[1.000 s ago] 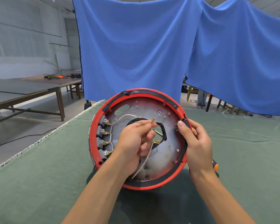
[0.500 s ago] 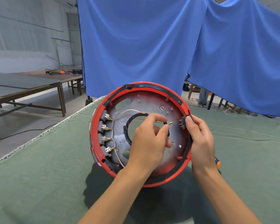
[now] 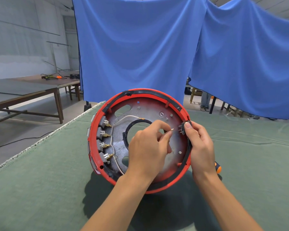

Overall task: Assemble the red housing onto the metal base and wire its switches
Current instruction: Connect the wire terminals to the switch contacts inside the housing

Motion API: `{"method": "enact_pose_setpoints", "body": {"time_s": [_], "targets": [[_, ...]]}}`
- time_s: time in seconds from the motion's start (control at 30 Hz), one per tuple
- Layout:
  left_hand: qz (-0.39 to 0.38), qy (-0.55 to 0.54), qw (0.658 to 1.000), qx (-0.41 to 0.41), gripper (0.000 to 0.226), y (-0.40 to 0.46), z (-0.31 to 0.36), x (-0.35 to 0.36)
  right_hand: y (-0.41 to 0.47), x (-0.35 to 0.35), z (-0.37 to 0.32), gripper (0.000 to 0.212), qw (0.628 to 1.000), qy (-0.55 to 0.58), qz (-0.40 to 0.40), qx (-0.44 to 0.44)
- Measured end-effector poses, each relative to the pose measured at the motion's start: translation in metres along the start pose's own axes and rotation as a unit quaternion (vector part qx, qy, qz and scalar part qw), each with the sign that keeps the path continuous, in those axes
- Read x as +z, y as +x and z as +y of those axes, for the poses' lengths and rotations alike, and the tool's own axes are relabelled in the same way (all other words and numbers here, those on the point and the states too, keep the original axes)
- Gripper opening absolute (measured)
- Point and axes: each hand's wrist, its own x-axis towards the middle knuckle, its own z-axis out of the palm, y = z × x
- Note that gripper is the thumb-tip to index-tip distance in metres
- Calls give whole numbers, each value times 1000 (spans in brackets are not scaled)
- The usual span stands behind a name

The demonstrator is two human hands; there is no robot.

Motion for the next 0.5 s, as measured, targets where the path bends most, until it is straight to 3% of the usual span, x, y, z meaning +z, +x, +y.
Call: {"method": "enact_pose_setpoints", "body": {"time_s": [0.33, 0.5], "targets": [[-1, -37, 999, 14, 8, -1, 1, 4, -1, 3, -4, 25, 999, 5, -15, -35], [25, -44, 998, 22, 8, 1, -2, 4, -1, 4, -3, 15, 999, 10, -26, -38]]}}
